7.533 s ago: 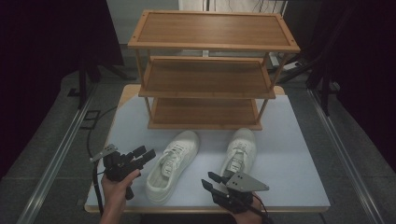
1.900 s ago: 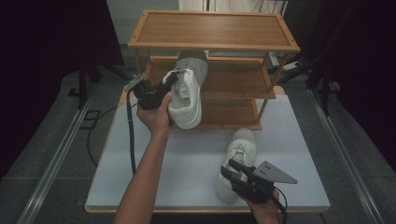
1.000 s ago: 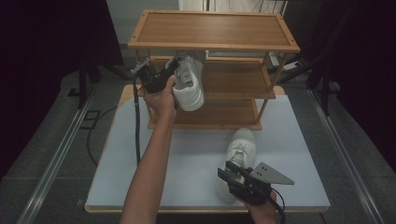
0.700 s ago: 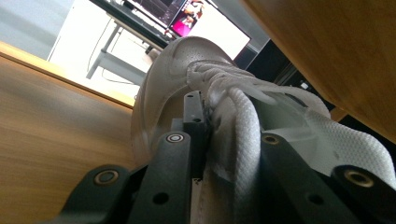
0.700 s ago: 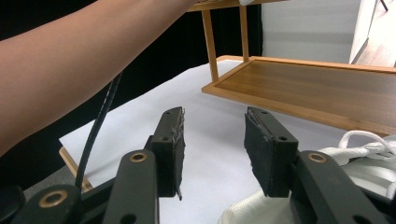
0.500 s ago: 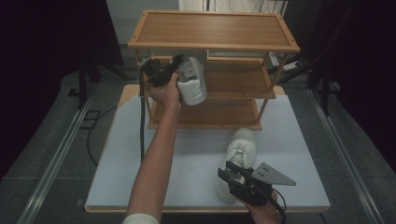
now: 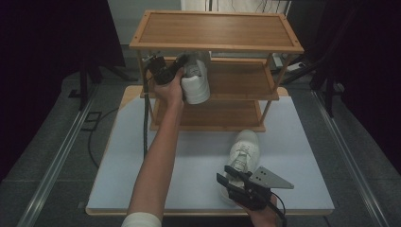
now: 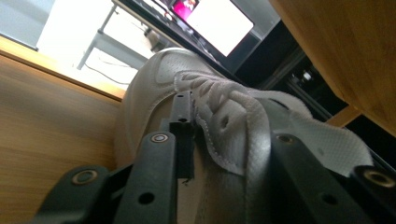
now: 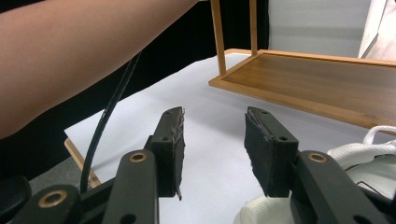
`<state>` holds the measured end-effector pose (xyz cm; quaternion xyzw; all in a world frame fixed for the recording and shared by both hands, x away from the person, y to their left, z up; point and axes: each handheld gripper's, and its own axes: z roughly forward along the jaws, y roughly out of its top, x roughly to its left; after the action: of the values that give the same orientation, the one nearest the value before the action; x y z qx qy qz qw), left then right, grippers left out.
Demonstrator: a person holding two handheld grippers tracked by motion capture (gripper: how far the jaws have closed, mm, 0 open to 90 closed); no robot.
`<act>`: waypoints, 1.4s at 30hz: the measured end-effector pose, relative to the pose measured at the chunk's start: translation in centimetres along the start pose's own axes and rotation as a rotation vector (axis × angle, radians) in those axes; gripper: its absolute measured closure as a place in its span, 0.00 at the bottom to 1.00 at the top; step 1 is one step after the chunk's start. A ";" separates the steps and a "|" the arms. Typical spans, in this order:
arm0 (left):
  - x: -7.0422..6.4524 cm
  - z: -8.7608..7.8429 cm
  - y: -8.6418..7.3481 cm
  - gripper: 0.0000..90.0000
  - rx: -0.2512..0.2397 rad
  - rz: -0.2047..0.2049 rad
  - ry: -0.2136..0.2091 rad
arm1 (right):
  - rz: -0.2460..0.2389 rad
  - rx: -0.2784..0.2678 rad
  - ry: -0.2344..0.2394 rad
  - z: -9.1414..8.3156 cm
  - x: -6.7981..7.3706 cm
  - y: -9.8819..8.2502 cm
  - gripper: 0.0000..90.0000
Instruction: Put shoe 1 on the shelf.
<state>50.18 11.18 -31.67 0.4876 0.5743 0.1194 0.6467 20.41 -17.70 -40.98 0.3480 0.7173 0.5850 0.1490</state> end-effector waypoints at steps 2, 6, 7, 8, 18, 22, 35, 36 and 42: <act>-0.3 0.4 0.1 0.74 0.004 -0.020 -0.007 | 0.001 -0.001 -0.001 0.0 0.0 0.0 0.63; -0.3 0.8 0.2 0.61 0.019 -0.031 -0.066 | 0.002 -0.004 0.000 -0.2 -0.1 0.1 0.63; -0.3 0.9 0.2 0.59 0.023 -0.040 -0.080 | 0.002 -0.005 -0.001 -0.2 -0.1 0.1 0.63; -0.3 0.9 0.2 0.56 0.021 -0.073 -0.108 | 0.003 -0.004 0.000 -0.2 -0.1 0.1 0.63; -0.6 -0.9 -0.1 0.50 0.048 -0.002 -0.123 | -0.007 -0.003 0.004 -0.2 0.2 0.1 0.63; -1.0 -2.4 -0.2 0.48 0.045 0.014 -0.147 | -0.014 -0.001 0.002 -0.1 0.4 0.1 0.63; -1.2 -8.2 -1.6 0.46 0.084 0.074 -0.218 | -0.047 0.026 0.004 0.4 1.0 -0.1 0.74; -1.2 -8.6 -1.8 0.46 0.084 0.074 -0.224 | -0.051 0.034 0.006 0.5 1.0 -0.2 0.77; -1.0 -10.6 -2.6 0.46 0.083 0.100 -0.245 | -0.091 0.087 0.008 1.1 1.4 -0.6 0.99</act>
<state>39.74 14.38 -31.59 0.5528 0.4704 0.0674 0.6845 19.90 -15.96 -41.60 0.3190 0.7578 0.5471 0.1573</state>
